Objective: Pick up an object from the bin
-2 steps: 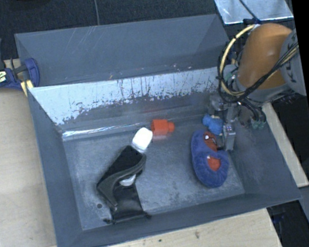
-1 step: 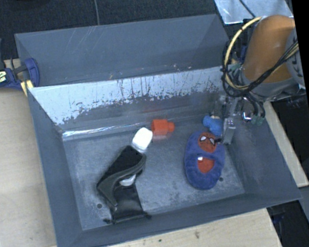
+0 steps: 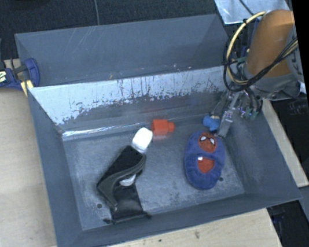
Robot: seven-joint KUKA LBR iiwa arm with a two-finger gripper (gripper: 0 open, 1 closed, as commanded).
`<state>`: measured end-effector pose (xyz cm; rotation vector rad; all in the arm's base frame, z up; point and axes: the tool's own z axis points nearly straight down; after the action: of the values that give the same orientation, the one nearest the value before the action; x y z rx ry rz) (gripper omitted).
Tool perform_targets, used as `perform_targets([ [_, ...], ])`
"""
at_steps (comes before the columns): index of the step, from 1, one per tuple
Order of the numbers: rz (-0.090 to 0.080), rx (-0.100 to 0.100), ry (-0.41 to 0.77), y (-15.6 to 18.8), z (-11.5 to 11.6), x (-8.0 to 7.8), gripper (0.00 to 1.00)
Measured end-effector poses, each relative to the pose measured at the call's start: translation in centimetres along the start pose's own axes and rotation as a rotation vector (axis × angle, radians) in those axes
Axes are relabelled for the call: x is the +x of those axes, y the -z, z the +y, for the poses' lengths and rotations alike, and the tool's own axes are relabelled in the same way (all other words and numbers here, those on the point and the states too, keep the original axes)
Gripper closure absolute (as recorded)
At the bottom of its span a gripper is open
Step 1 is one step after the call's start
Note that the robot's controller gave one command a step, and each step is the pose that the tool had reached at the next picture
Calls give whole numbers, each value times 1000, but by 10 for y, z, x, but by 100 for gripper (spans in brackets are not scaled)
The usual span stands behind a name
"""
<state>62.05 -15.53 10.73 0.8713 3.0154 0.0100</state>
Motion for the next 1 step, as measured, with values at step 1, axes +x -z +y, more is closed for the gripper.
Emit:
perform_targets([
  [1,5,-6,-79,-32,12,0,0],
])
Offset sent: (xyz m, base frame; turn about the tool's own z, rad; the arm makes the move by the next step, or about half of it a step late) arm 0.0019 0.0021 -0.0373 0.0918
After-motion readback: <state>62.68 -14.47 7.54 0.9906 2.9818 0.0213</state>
